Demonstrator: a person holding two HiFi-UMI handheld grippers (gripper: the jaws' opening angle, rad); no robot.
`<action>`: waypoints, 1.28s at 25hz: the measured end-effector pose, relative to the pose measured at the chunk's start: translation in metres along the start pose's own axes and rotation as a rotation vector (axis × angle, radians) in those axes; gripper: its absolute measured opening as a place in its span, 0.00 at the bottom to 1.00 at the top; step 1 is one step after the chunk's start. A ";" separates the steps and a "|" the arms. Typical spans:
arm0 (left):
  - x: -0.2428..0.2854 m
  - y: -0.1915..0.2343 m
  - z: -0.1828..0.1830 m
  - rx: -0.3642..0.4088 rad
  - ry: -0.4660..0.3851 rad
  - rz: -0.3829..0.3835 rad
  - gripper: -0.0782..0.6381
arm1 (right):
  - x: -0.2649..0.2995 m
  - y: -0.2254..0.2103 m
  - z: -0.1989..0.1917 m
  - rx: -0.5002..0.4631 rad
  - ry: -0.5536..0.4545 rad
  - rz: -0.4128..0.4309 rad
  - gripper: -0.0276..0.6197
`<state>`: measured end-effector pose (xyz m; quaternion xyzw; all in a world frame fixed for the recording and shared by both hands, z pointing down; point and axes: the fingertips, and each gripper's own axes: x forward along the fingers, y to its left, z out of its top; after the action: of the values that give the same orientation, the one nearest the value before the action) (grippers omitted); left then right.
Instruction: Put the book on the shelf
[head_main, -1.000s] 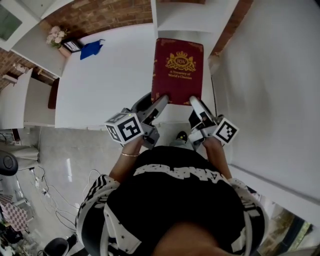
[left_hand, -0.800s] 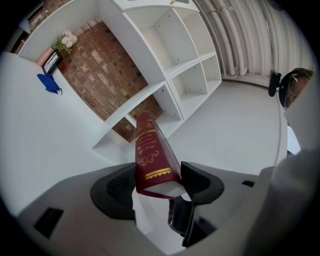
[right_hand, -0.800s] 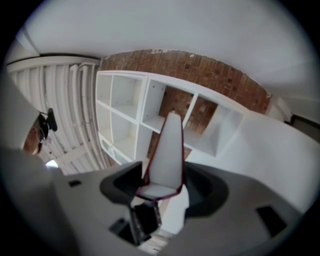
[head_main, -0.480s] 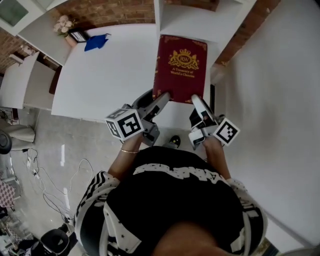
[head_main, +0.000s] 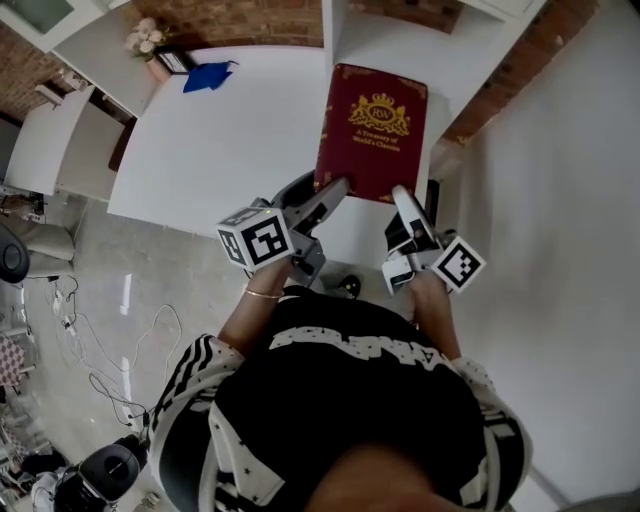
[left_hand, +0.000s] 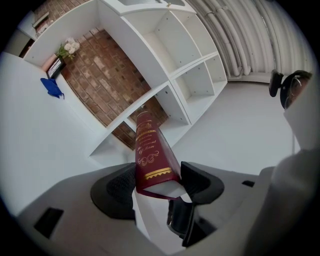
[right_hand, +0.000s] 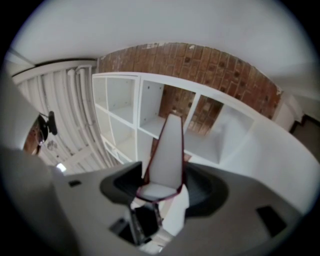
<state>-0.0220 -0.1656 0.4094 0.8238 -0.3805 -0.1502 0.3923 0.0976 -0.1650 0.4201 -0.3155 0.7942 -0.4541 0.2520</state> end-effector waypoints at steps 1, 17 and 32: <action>0.000 0.000 0.001 0.001 0.003 -0.003 0.53 | 0.000 0.001 0.001 -0.002 -0.006 -0.001 0.47; 0.016 0.012 -0.001 -0.055 0.067 -0.041 0.53 | 0.001 -0.006 0.008 -0.019 -0.085 -0.056 0.47; 0.030 0.016 -0.006 -0.170 0.080 -0.056 0.52 | 0.001 -0.014 0.018 -0.044 -0.109 -0.100 0.47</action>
<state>-0.0071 -0.1912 0.4272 0.8032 -0.3275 -0.1598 0.4712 0.1130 -0.1817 0.4242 -0.3844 0.7723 -0.4309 0.2649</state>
